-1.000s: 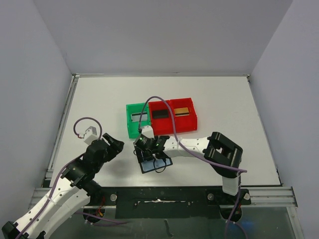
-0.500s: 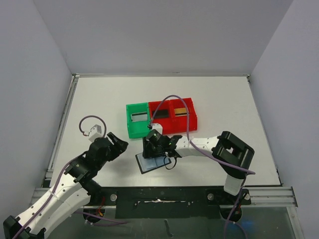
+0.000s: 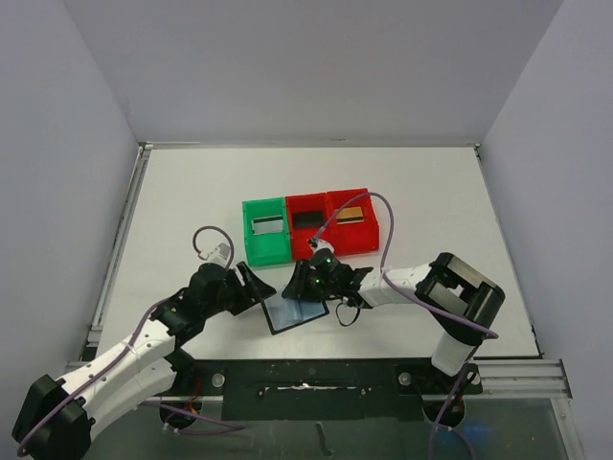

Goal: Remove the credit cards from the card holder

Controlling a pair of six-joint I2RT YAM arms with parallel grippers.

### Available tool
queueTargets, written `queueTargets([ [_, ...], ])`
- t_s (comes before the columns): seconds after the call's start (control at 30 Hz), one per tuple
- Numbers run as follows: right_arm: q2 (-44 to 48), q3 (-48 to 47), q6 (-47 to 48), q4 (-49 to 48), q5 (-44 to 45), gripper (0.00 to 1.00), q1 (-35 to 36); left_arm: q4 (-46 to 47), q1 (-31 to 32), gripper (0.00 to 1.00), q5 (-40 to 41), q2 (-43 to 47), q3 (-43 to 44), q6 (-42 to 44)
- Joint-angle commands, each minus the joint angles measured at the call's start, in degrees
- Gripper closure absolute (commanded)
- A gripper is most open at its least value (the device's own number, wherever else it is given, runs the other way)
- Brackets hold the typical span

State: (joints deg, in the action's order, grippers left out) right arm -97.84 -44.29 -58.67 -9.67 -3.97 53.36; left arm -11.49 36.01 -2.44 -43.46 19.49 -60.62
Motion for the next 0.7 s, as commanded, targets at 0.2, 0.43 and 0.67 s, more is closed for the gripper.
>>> queueTargets([
  [0.2, 0.4, 8.1, -5.1, -8.2, -4.7, 0.65, -3.1, 23.5, 0.0, 0.41, -14.3, -9.4, -4.3, -2.3],
  [0.43, 0.1, 4.8, -1.9, -2.5, -2.5, 0.59, -2.2, 16.7, 0.3, 0.48, -8.0, -6.9, -3.5, -3.4],
  [0.67, -1.5, -5.5, 3.4, 12.8, 7.1, 0.36, 2.5, -8.1, 0.0, 0.44, 11.4, 9.2, 1.7, -5.2],
])
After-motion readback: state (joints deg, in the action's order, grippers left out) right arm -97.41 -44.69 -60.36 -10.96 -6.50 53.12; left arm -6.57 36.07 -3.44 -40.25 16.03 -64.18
